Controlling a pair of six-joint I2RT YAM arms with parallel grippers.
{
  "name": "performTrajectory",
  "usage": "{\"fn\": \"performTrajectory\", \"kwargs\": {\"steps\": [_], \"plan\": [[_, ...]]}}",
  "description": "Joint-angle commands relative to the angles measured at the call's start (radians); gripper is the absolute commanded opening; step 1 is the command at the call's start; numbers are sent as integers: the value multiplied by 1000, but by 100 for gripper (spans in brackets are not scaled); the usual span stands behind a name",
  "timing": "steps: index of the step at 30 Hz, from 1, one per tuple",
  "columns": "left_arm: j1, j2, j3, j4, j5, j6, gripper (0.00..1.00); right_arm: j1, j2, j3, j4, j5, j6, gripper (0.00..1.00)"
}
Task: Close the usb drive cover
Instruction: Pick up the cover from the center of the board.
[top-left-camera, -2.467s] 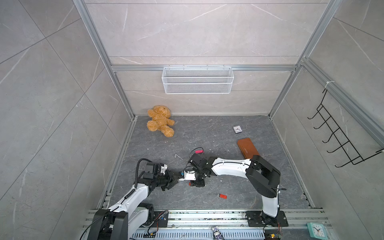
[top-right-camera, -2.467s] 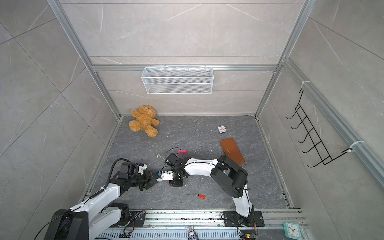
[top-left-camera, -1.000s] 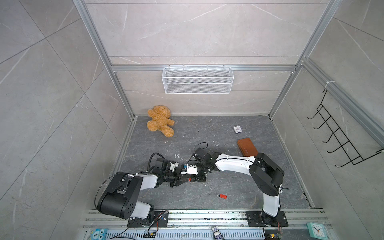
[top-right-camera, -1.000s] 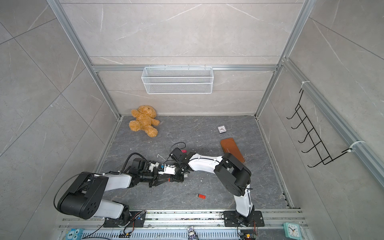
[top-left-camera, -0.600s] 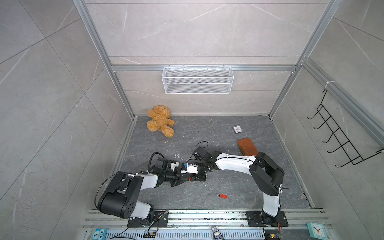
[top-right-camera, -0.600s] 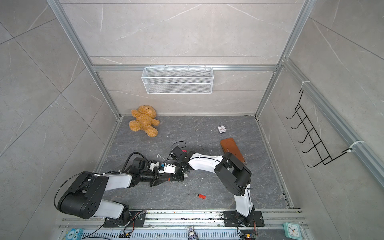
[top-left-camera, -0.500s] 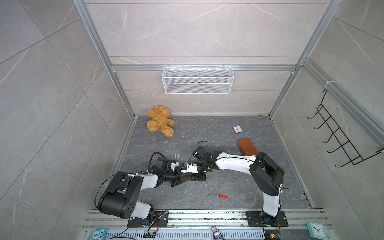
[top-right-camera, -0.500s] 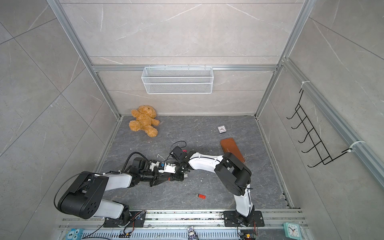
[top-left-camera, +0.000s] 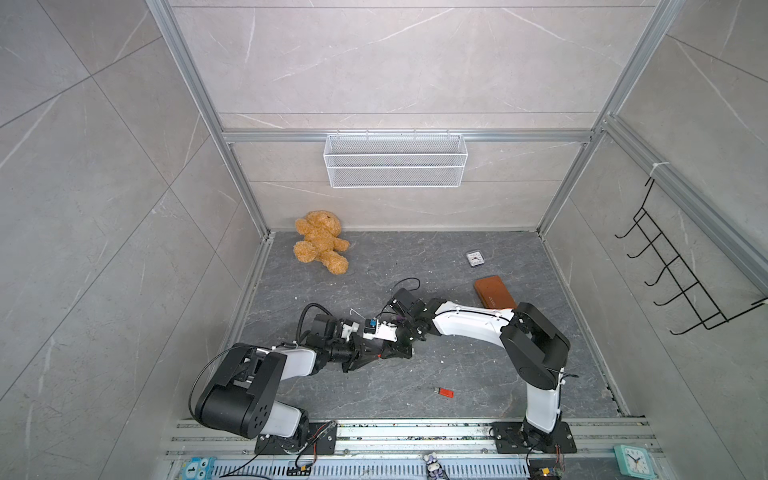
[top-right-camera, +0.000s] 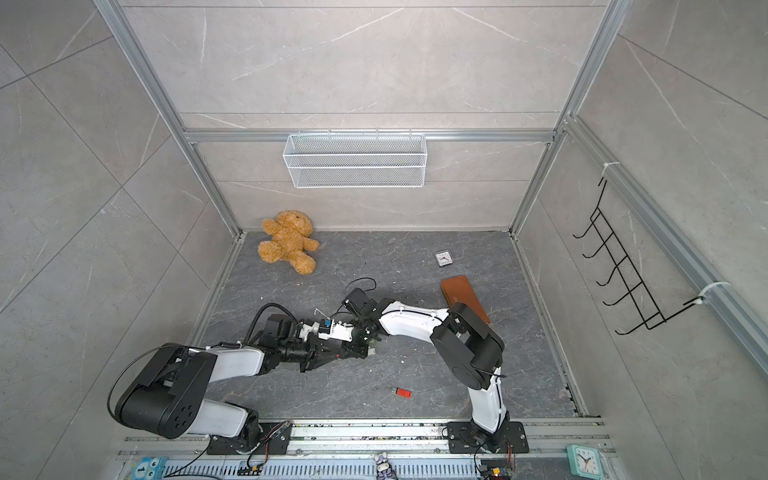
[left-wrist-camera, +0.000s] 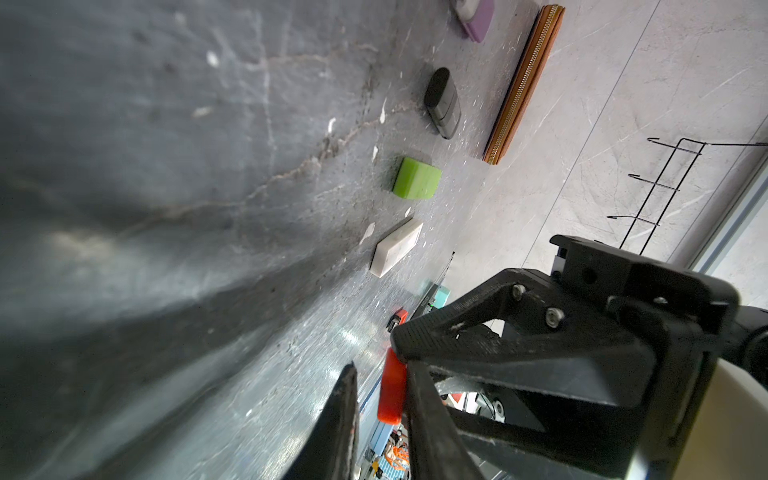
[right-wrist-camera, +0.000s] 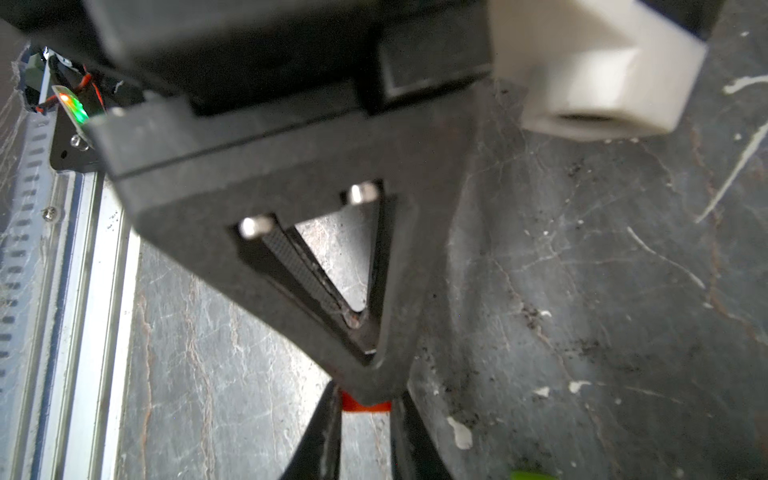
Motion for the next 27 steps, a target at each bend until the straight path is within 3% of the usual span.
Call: {"fn": "performTrajectory", "kwargs": {"steps": [1, 20, 27], "plan": [[-8, -18, 28, 31, 18, -25, 23, 0, -20, 37, 16, -55, 18, 23], [-12, -21, 19, 105, 3, -82, 11, 0, -2, 60, 0, -54, 31, 23], [-10, -84, 35, -42, -51, -2, 8, -27, -20, 41, -60, 4, 2, 36]]}}
